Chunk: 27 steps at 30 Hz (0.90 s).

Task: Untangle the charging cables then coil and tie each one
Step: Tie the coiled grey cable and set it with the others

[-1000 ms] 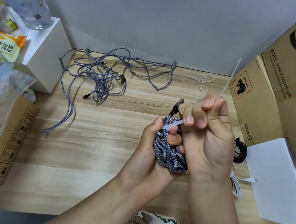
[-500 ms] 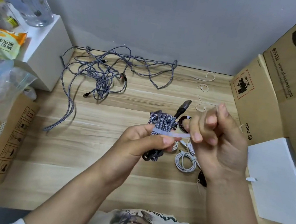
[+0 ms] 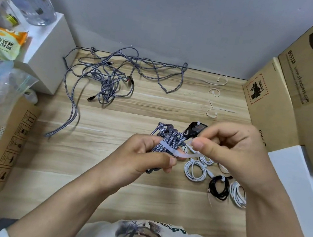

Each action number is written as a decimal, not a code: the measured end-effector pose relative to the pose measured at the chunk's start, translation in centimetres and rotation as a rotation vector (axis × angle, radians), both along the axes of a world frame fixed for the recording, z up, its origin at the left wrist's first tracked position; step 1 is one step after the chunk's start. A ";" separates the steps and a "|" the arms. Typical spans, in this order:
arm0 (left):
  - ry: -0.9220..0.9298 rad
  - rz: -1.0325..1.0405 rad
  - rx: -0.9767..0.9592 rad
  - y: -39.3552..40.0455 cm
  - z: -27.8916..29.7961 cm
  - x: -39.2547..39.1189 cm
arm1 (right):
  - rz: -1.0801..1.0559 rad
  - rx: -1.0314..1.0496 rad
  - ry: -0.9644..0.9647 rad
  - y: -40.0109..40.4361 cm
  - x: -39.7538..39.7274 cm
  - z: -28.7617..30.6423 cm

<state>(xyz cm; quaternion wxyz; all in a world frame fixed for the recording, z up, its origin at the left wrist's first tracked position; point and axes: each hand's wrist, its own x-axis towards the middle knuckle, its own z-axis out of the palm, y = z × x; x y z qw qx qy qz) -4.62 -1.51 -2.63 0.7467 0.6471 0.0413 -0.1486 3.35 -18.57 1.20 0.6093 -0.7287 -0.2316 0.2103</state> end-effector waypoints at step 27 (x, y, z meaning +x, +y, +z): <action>-0.132 -0.098 0.442 0.7 -0.2 0.6 | 0.257 -0.164 -0.215 0.2 -0.6 -1.4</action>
